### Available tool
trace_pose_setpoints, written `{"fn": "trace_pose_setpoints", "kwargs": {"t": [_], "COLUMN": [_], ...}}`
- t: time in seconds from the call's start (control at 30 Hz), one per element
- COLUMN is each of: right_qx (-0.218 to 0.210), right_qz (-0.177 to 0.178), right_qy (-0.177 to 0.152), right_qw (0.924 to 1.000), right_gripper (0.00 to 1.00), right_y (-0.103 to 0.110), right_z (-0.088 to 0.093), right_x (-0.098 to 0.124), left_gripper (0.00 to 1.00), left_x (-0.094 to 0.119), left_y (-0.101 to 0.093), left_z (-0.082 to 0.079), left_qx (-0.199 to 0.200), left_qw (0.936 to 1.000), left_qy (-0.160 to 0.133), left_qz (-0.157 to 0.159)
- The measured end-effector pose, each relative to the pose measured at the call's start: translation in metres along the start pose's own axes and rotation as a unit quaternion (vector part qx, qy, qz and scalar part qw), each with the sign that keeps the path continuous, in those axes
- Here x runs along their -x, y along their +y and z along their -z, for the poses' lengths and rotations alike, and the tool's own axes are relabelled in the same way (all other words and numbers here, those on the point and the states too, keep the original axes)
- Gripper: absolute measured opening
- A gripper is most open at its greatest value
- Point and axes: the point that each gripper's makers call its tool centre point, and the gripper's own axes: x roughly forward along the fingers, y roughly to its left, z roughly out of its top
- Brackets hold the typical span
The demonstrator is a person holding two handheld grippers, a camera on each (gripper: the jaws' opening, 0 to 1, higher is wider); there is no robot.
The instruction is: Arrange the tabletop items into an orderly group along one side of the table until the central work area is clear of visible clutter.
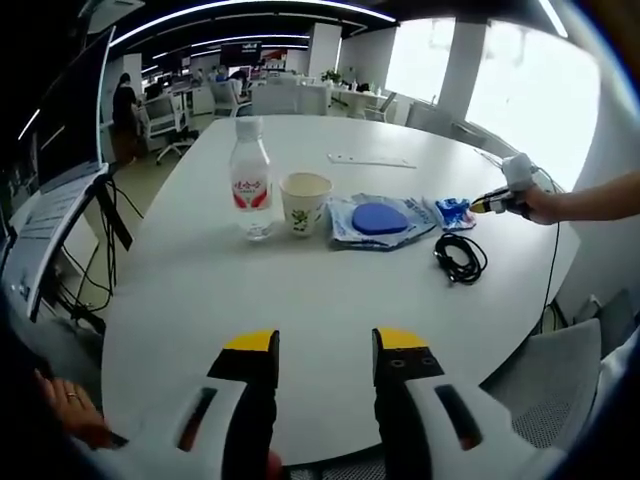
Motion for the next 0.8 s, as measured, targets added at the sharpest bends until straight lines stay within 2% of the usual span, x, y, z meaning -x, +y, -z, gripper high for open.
{"fn": "trace_pose_setpoints", "kwargs": {"t": [0.3,0.4,0.53,0.8], "right_qx": [-0.012,-0.024,-0.027,-0.04], "right_qz": [-0.011,-0.018,-0.024,-0.029], "right_qy": [-0.013,-0.031,-0.038,-0.062], "right_qw": [0.9998,0.9991,0.9986,0.9968], "right_gripper": [0.15,0.16,0.16,0.17], "right_y": [0.009,0.016,0.026,0.049], "right_z": [0.003,0.003,0.008,0.014], "right_x": [0.016,0.03,0.045,0.09], "left_gripper": [0.36,0.36,0.36,0.36], "left_x": [-0.002,-0.003,-0.004,0.004], "left_y": [-0.001,-0.002,-0.002,0.003], "left_z": [-0.011,-0.014,-0.018,-0.026], "left_qx": [-0.001,0.002,0.002,0.003], "left_qw": [0.9999,0.9998,0.9997,0.9993], "left_qy": [-0.01,-0.014,-0.018,-0.026], "left_qz": [0.008,0.011,0.016,0.025]}}
